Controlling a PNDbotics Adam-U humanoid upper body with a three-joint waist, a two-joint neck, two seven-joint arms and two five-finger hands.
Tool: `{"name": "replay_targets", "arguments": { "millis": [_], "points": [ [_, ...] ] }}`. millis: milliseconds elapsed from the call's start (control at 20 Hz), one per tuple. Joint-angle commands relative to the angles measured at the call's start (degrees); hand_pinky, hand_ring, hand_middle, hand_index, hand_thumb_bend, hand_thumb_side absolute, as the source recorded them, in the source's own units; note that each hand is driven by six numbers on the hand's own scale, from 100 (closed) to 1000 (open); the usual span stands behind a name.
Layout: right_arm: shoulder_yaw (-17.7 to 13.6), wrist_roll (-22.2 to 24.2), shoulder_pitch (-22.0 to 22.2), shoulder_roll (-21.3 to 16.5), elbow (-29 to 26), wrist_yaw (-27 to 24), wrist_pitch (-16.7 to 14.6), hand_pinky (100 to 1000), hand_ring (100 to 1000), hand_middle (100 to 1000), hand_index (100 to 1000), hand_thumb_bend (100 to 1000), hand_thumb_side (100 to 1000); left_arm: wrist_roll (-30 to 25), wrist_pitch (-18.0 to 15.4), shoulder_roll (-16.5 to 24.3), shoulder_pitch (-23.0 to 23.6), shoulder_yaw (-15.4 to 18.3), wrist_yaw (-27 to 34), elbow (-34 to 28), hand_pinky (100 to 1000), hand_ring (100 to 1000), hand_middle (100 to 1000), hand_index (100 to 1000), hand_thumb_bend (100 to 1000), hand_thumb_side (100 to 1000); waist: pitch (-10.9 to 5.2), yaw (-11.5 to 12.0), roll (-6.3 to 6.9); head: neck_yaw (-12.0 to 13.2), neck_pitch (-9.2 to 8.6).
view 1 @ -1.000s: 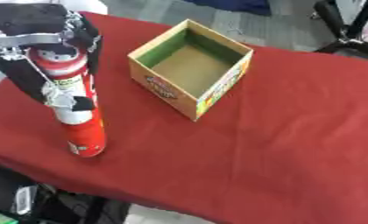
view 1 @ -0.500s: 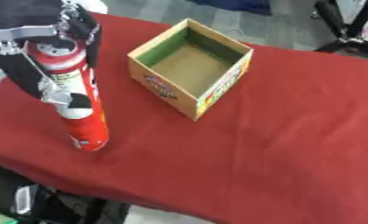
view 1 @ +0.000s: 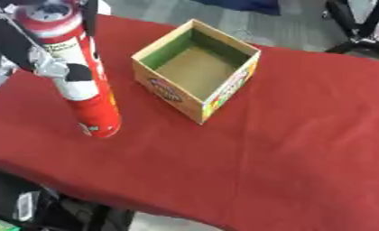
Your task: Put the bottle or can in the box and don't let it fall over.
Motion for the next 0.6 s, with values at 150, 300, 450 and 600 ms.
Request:
{"name": "replay_targets", "arguments": {
  "millis": [150, 300, 450, 600],
  "points": [
    [-0.6, -0.3, -0.6, -1.7, -1.0, -0.1, 0.2, 849, 783, 690, 865, 100, 523, -0.8, 1.4, -0.8, -4.8, 2.0, 2.6, 2.4, 100, 169, 114, 114, 440, 100, -0.48, 0.1, 0.75, -0.6, -0.43],
    [-0.6, -0.3, -0.7, -1.8, -1.0, -0.2, 0.3, 849, 783, 690, 864, 100, 523, -1.7, 1.9, -2.6, -8.1, 2.2, 3.4, 4.8, 100, 165, 111, 114, 429, 100, -0.44, 0.0, 0.9, -0.5, -0.47],
    [-0.6, -0.3, -0.9, -1.9, -1.0, -0.2, 0.3, 849, 783, 691, 865, 100, 523, -2.5, 2.1, -4.8, -11.5, 2.5, 3.4, 8.2, 100, 162, 109, 115, 428, 100, -0.25, -0.2, 1.0, -0.6, -0.59],
    [-0.6, -0.3, -1.1, -1.9, -1.0, -0.1, 0.4, 849, 783, 691, 865, 100, 523, -2.8, 2.0, -6.4, -14.1, 2.9, 3.0, 11.4, 100, 159, 108, 115, 415, 100, 0.06, -0.3, 1.12, -0.9, -0.72]
  ]
}}
